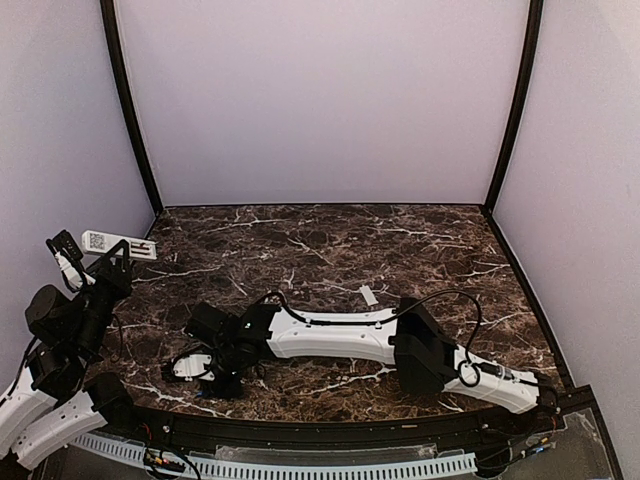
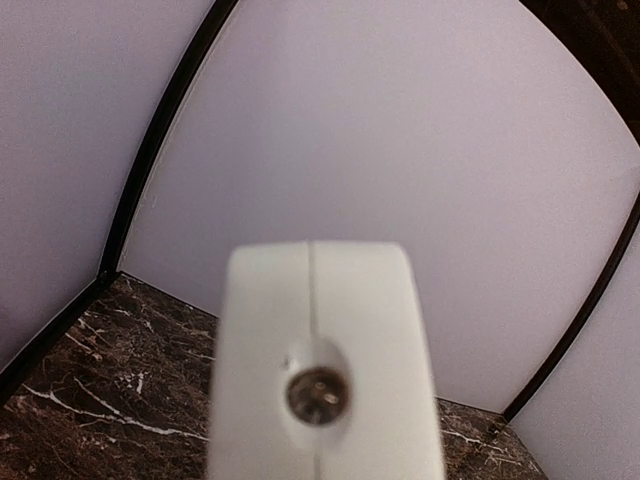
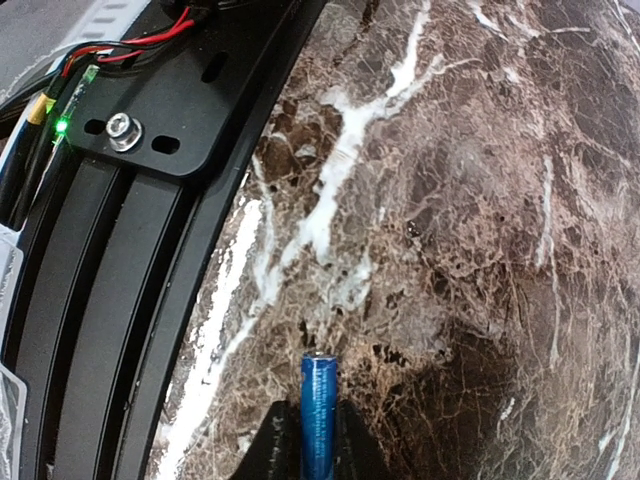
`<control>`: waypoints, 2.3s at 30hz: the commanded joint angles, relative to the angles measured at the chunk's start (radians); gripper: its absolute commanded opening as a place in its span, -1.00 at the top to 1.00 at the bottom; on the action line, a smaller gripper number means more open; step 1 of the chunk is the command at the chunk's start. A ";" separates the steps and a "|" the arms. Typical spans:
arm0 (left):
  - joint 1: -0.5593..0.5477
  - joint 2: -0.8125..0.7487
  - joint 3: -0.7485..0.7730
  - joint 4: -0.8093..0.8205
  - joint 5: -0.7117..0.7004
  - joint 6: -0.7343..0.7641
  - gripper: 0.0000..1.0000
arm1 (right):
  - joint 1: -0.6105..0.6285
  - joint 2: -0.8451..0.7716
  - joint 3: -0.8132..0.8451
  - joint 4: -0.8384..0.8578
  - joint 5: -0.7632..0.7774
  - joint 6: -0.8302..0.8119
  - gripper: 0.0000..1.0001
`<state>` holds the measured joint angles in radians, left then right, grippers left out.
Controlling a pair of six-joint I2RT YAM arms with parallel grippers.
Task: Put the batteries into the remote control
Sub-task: Move the right arm with the battery to the center of the board, then adjust the battery at the center of the board.
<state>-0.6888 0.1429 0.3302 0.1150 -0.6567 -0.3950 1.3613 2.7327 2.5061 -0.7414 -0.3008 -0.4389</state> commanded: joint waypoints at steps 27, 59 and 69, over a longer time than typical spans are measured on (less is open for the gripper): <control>0.005 0.128 0.033 0.041 0.087 0.041 1.00 | -0.296 -0.459 -1.005 -0.049 0.223 0.595 1.00; 0.005 0.114 0.056 0.015 0.099 0.058 1.00 | -0.362 -0.637 -0.928 -0.145 0.185 0.598 0.17; 0.006 0.111 0.069 -0.008 0.148 0.070 1.00 | -0.358 -0.658 -0.829 -0.172 0.186 0.365 0.06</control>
<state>-0.6888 0.2516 0.3607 0.1177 -0.5461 -0.3447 1.0050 2.0998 1.6310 -0.8845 -0.1101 0.0948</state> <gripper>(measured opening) 0.192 0.470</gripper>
